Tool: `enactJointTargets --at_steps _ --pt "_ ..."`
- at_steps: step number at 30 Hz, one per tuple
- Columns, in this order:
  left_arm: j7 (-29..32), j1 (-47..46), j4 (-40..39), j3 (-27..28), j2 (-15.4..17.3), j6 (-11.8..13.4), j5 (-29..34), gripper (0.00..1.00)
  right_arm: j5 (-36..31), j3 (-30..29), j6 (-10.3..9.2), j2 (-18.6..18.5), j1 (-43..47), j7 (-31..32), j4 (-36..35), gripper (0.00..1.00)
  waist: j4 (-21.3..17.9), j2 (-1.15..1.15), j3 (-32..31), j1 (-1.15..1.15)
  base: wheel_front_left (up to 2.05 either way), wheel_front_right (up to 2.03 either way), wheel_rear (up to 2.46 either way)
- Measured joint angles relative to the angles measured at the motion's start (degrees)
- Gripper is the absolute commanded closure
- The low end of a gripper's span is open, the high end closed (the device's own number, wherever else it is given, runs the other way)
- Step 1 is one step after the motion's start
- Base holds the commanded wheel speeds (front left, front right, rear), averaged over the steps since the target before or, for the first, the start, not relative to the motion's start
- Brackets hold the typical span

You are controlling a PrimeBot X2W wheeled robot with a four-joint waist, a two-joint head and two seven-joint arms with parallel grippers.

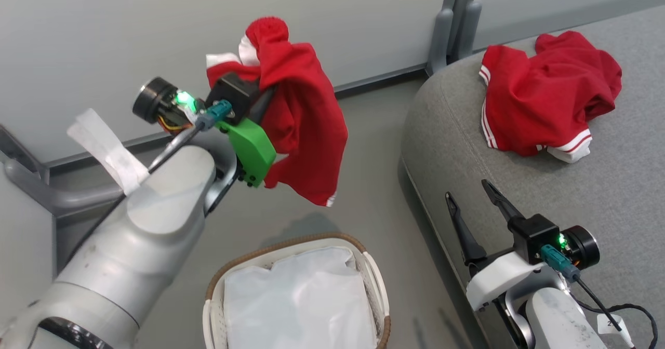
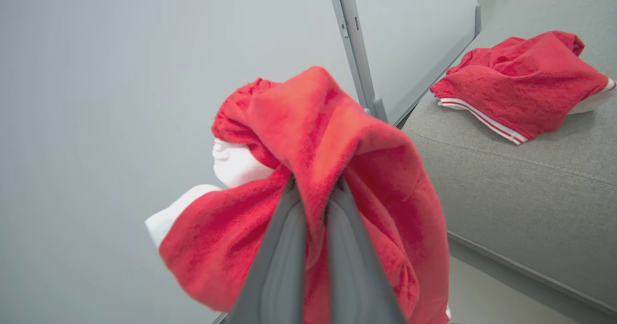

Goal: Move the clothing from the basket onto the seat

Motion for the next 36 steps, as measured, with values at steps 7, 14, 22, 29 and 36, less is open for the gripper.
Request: enactJointTargets --at_steps 7,14,22,29,36 --pt "1.33 -6.33 -4.21 -1.33 2.58 -0.01 -1.93 1.0 0.38 2.26 0.0 0.0 -0.34 0.0 -0.04 0.0 0.87 0.0 -4.45 0.0 0.0 0.0 0.0" --pt "2.98 -8.73 -5.71 -3.55 2.97 -0.01 -3.26 1.0 1.58 5.23 0.0 -0.01 -1.49 0.0 0.03 0.0 0.77 0.0 -5.86 0.0 0.0 0.0 0.0" --pt "3.55 -9.82 -7.48 -5.87 1.29 -0.01 -4.97 1.0 2.8 10.02 0.0 -0.01 -4.21 0.0 0.55 0.0 0.94 0.0 -7.05 0.0 0.0 0.0 0.0" --pt "4.2 -11.11 -8.69 -7.65 -1.1 -0.01 -5.49 1.0 2.85 12.51 0.0 0.01 -11.51 0.0 4.41 0.0 2.3 0.0 -7.31 0.0 0.0 0.0 0.0" --pt "4.19 -11.54 -9.6 -9.4 -2.77 -0.01 -6.12 1.0 2.37 10.22 0.0 -0.01 -16.02 0.0 7.8 0.0 4.29 0.0 -7.42 0.0 0.0 0.0 0.0"
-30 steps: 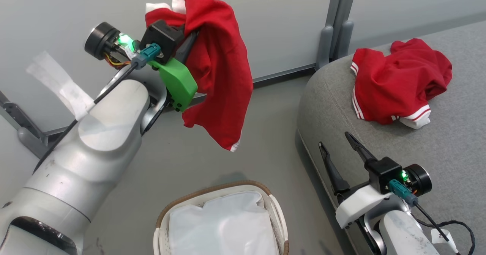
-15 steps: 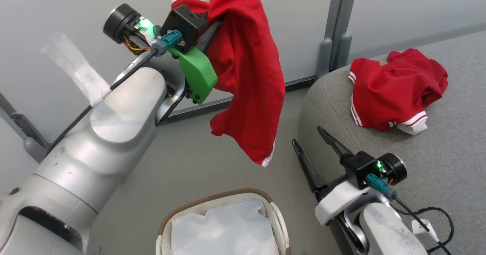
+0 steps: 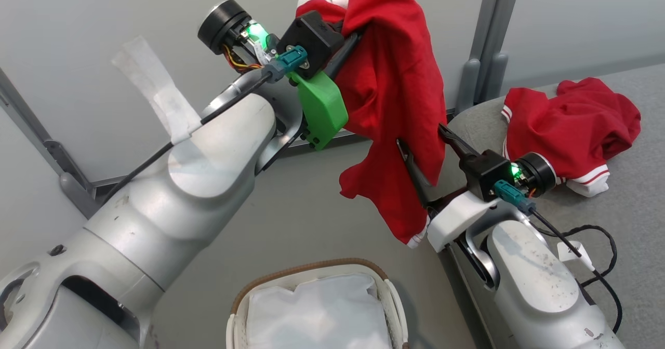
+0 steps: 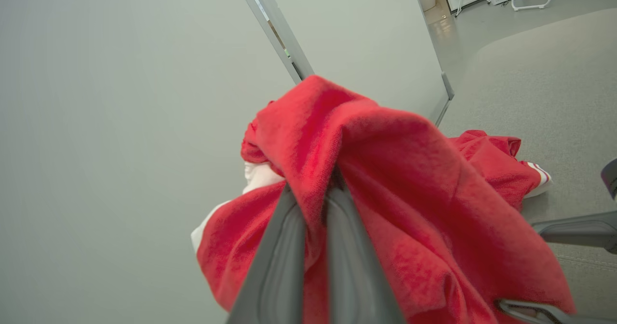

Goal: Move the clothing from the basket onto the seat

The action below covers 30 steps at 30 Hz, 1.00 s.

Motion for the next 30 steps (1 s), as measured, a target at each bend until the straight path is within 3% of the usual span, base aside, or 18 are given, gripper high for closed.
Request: enactJointTargets --at_steps 7,8,9,10,13,25,26,29,30 --pt "0.02 0.02 -3.03 -1.72 -0.62 0.0 -2.05 1.0 -0.6 -1.15 0.0 -0.01 -3.61 0.0 3.43 0.0 1.65 0.0 -0.26 0.0 0.0 0.0 0.0" --pt "0.02 0.03 -3.41 -1.85 -0.62 0.0 -2.4 1.0 -0.59 -1.19 0.0 0.0 -4.15 0.0 4.27 0.53 1.83 0.0 -0.31 0.0 0.0 0.0 0.0" --pt "0.03 0.07 -3.75 -1.91 -0.59 0.0 -2.68 1.0 -0.59 -1.1 0.0 0.0 -4.63 0.0 5.11 0.58 2.01 0.0 -0.35 0.0 0.0 0.0 0.0" --pt "0.03 0.16 -4.05 -1.96 -0.56 0.0 -2.92 1.0 -0.58 -0.98 0.0 -0.01 -5.08 0.0 5.95 0.96 2.17 0.0 -0.39 0.0 0.0 0.0 0.0" --pt "0.03 0.86 -4.41 -2.0 -0.21 0.0 -3.39 1.0 -0.41 -0.85 0.0 0.0 -6.24 0.0 6.98 1.0 2.43 0.0 -0.45 0.0 0.0 0.0 0.0" --pt "-1.3 5.49 -2.83 -1.38 1.4 0.79 -6.3 1.0 0.16 -0.58 0.0 0.0 -6.41 0.0 6.38 1.0 1.76 0.0 -0.09 0.0 0.0 0.0 0.0" --pt "-1.69 6.14 -2.65 -1.21 1.41 0.83 -6.61 0.92 0.24 -0.64 0.0 0.0 -6.39 0.0 6.19 1.0 1.66 0.0 -0.03 0.0 0.0 0.0 0.0" --pt "-2.63 9.03 -1.77 -0.56 1.37 0.98 -8.11 0.0 0.56 -0.96 0.0 -0.02 -6.31 0.0 5.67 1.0 1.43 0.0 0.17 0.0 0.0 0.0 0.0" --pt "-3.09 10.29 -1.42 -0.44 1.34 1.03 -8.84 0.0 0.56 -1.18 0.0 -0.01 -6.21 0.0 5.58 1.0 1.37 0.0 0.24 0.0 0.0 0.0 0.0"
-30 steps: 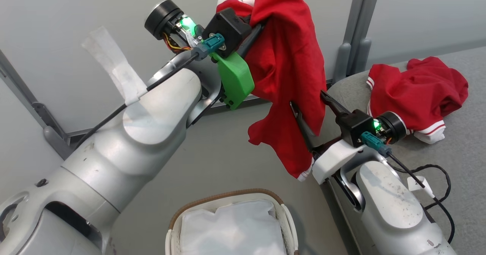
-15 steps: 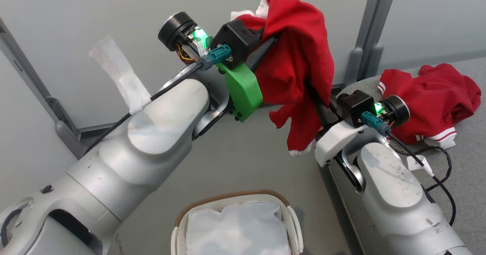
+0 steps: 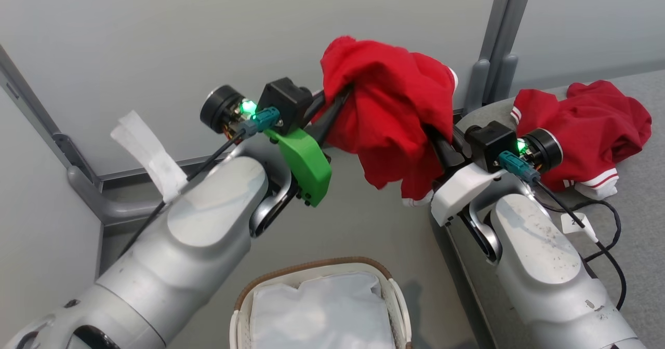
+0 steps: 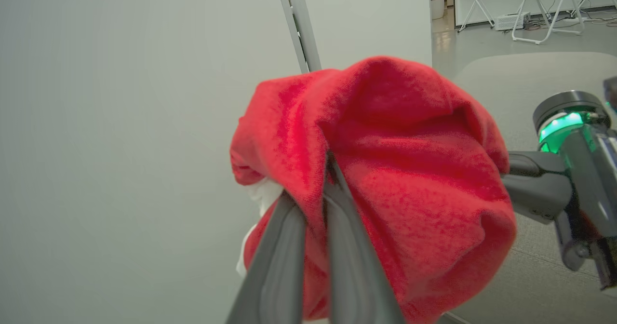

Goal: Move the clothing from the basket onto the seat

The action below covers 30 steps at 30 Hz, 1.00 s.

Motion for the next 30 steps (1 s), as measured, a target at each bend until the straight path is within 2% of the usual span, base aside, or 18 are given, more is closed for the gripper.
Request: enactJointTargets --at_steps 10,20,30 --pt "-3.56 10.15 2.01 2.3 -1.91 0.8 -1.09 0.0 -0.8 -1.92 0.0 0.0 0.07 0.0 -0.53 1.0 -0.39 0.0 0.82 0.0 0.0 0.0 0.0" --pt "-3.8 23.25 0.13 9.88 -2.99 0.38 3.38 0.0 -2.15 -3.19 0.0 0.0 0.51 0.0 -1.8 1.0 -1.66 0.0 1.78 0.0 0.0 0.0 0.0" --pt "-3.88 28.93 -0.37 16.48 -4.55 -0.18 8.76 0.0 -3.71 -5.86 0.0 0.01 0.96 0.0 -2.46 1.0 -3.09 0.0 2.75 0.0 0.0 0.0 0.0"
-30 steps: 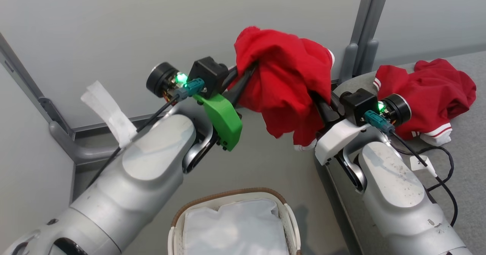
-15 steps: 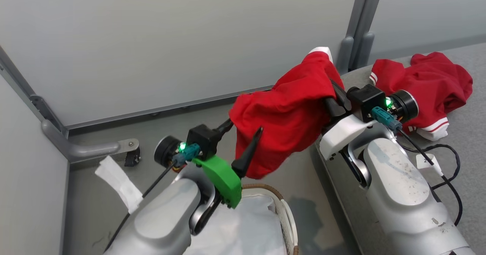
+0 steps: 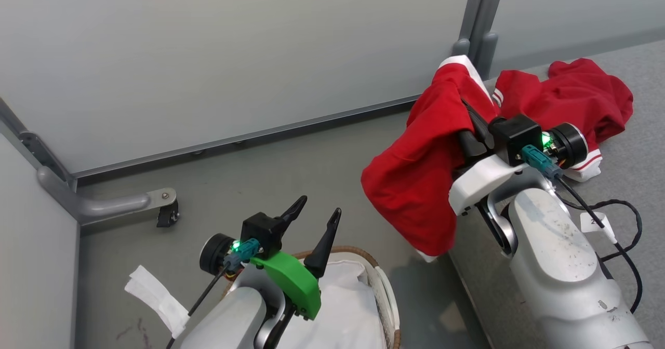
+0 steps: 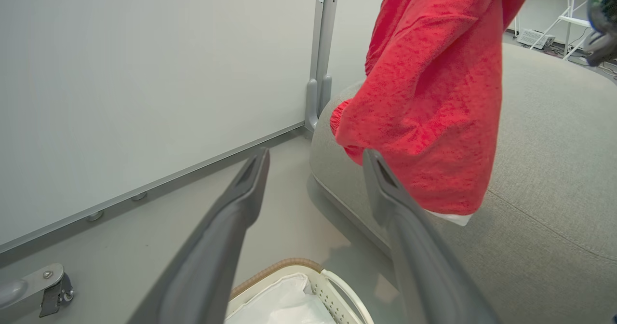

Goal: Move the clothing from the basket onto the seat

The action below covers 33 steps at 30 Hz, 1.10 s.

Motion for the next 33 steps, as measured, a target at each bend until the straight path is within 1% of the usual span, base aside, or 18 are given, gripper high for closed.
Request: enactJointTargets --at_steps 9,16,24,28,31,33 --pt "-0.01 1.97 -1.57 3.7 -1.64 -0.31 3.58 0.0 -1.52 -3.0 0.0 0.01 0.41 0.0 -0.43 1.0 -2.42 0.0 0.71 0.0 0.0 0.0 0.0" --pt "-0.01 2.53 -3.19 6.0 -2.58 -0.53 5.48 0.0 -3.15 -4.68 0.0 -0.37 0.07 0.01 -1.34 1.0 -6.25 0.0 2.27 0.0 0.0 0.0 0.0" --pt "-0.01 2.47 -3.48 6.34 -3.04 -0.73 7.65 0.0 -3.32 -7.26 0.0 -1.31 -0.19 0.0 -2.3 1.0 -11.38 0.0 5.11 0.0 0.0 0.0 0.0" --pt "-0.01 2.1 -3.77 6.33 -3.11 -0.76 8.31 0.0 -3.15 -8.51 0.0 -1.35 -0.47 0.0 -2.83 1.0 -13.02 0.0 7.07 0.0 0.0 0.0 0.0" --pt "-0.01 1.35 -4.24 6.26 -3.13 -0.77 8.86 0.0 -1.64 -9.82 0.0 -1.3 -1.83 0.01 -3.69 1.0 -13.63 0.0 8.56 0.0 0.0 0.0 0.0" --pt "-0.01 0.88 -4.65 6.12 -3.2 -0.77 9.04 0.0 -1.69 -10.43 0.0 -2.14 -3.83 0.01 -4.12 1.0 -13.8 0.0 9.76 0.0 0.0 0.0 0.0"
